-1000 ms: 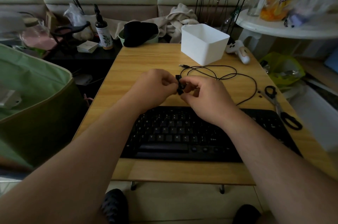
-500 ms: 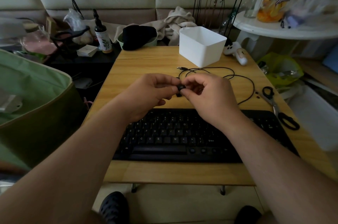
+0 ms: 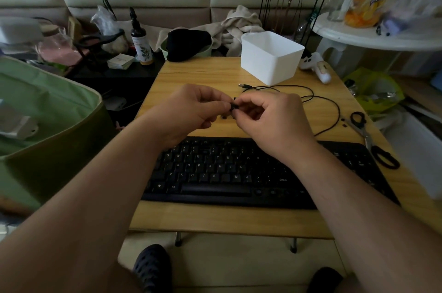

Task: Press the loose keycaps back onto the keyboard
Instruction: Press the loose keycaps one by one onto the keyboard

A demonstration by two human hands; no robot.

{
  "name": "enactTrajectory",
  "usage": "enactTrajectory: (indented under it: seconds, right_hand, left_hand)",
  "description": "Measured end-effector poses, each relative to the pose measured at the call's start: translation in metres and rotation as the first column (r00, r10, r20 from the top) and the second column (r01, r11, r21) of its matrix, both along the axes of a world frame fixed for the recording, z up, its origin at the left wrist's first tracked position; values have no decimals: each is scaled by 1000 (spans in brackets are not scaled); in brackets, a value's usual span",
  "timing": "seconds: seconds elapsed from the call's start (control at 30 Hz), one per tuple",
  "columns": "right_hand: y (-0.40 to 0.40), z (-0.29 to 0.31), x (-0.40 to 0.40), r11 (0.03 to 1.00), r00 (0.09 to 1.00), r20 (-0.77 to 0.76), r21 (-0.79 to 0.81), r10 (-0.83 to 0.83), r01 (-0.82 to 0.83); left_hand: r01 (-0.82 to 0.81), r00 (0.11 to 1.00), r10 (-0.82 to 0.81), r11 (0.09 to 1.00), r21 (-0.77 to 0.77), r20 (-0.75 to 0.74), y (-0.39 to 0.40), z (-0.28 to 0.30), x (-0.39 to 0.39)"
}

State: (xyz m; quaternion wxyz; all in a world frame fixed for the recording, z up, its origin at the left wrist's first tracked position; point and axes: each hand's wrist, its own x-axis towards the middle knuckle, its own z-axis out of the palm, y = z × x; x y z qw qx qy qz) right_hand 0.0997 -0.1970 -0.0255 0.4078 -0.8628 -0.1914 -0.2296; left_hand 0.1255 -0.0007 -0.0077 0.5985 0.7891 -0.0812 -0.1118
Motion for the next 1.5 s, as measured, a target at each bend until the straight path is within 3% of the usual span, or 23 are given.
enactTrajectory:
  seconds: [0.1, 0.2, 0.37, 0.5, 0.7, 1.0, 1.33, 1.5]
  right_hand:
    - [6, 1, 2, 997, 999, 45, -80, 20, -16]
    - [6, 1, 6, 988, 999, -12, -151, 29, -31]
    - [-6, 7, 12, 946, 944, -328, -318, -43, -67]
    - [-3, 5, 14, 926, 880, -467, -364, -86, -103]
    - [16, 4, 19, 912, 827, -555, -377, -83, -162]
    - [33, 10, 22, 856, 825, -555, -473, -105, -209]
    - [40, 11, 26, 889, 765, -626, -424, -151, -171]
    - [42, 15, 23, 830, 820, -541, -533, -187, -163]
  left_hand:
    - [-8, 1000, 8, 1000, 1, 1, 6, 1, 0]
    - [6, 1000, -5, 1000, 27, -15, 11, 0, -2]
    - [-45, 995, 9, 934, 354, 104, 23, -10, 0]
    - [-70, 991, -3, 848, 526, 137, 26, -19, 2]
    - [17, 997, -60, 807, 591, 53, 24, -22, 5]
    - [69, 996, -91, 804, 590, 7, 24, -27, 10]
    - [99, 994, -106, 816, 569, -22, 22, -26, 9]
    - [90, 995, -95, 818, 569, -21, 21, -27, 9]
